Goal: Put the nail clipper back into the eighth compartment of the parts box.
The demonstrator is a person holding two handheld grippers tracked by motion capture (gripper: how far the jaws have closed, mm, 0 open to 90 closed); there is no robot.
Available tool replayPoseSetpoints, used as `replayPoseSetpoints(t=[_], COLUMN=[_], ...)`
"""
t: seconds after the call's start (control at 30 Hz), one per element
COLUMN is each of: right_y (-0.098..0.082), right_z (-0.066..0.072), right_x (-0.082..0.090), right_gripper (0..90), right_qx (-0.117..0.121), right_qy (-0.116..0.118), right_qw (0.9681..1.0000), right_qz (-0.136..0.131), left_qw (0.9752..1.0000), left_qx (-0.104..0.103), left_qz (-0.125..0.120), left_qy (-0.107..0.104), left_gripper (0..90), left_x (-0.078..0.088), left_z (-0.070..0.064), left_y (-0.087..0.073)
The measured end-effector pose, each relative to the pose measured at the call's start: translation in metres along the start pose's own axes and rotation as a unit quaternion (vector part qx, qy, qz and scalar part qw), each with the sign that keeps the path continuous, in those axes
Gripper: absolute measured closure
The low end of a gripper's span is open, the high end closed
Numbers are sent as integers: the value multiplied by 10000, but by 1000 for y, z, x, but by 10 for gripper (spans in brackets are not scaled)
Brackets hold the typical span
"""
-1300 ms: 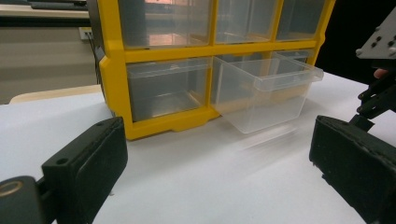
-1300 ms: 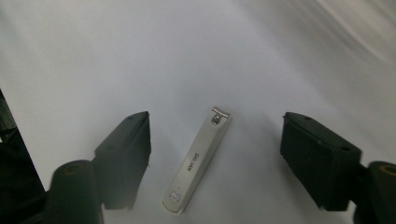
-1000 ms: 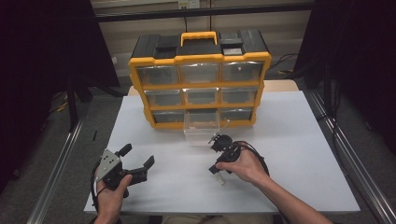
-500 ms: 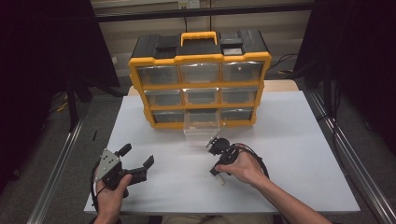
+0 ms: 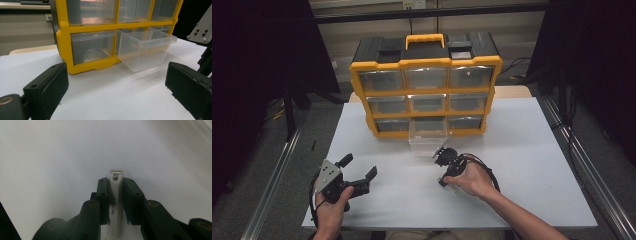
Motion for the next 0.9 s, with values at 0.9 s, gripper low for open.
replayPoseSetpoints(t=[0.9], right_y=[-3], right_z=[-7], right_x=[23], right_gripper=[784], right_qx=[83], right_qy=[434], right_qw=[9967], right_qz=[-687], left_qw=[10000], left_qx=[64], left_qz=[-23], left_qy=[-7], left_gripper=[53], left_x=[0], left_z=[2], left_y=[-1])
Point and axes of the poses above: each handheld gripper's, and its own axes: x roughly backward along the jaws, y roughly out of its top, z roughly to its left, the point moved 3 cm from there along -x, roughly forward along the jaws, and after that the axes turned 15 degrees about -x, right-handed, at the moved point
